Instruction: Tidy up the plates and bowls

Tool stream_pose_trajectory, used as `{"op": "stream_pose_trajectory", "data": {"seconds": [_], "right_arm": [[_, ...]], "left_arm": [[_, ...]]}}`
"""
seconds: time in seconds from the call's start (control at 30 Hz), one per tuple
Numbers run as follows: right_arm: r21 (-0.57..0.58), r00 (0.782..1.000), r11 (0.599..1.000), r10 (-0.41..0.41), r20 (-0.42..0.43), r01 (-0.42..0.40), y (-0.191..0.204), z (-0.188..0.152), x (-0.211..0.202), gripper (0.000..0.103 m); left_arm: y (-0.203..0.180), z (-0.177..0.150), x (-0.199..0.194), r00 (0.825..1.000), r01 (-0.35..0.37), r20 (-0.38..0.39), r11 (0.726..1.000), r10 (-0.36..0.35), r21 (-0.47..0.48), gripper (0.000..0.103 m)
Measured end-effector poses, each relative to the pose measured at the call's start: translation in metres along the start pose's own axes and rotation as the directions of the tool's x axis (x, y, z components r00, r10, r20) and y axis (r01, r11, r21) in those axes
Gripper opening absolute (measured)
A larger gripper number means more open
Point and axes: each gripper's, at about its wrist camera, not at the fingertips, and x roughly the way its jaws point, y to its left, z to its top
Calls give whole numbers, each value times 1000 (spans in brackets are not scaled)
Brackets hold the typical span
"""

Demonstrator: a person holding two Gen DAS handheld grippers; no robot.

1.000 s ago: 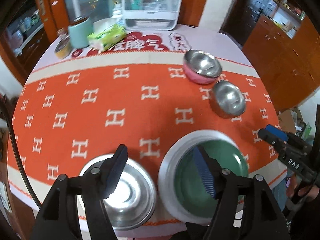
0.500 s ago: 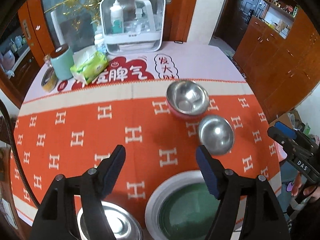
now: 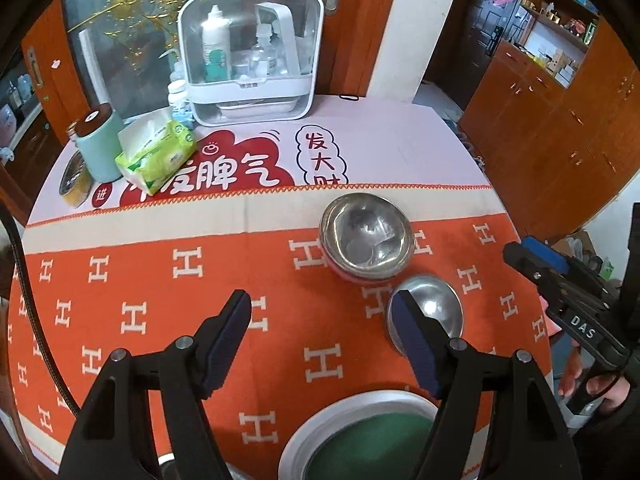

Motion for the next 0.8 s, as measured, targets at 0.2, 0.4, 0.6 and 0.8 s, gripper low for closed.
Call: {"op": "stream_pose_trajectory", "data": {"seconds": [0.2, 0.4, 0.6, 0.8], "right_arm": [[54, 999, 998, 45, 3, -45, -10, 1, 29, 51], [87, 997, 993, 75, -8, -74, -17, -5, 56, 51], [142, 990, 982, 132, -55, -123, -21, -13, 85, 51], [171, 980, 973, 172, -99, -153, -22, -19, 109, 51]], "left_arm": [[1, 8, 28, 1000, 29, 6, 1000, -29, -11, 72], [4, 12, 64, 999, 50, -15, 998, -50, -49, 72], [4, 14, 96, 998, 41, -49, 998, -44, -56, 71], [3, 15, 125, 995, 36, -87, 996, -42, -77, 71]]}}
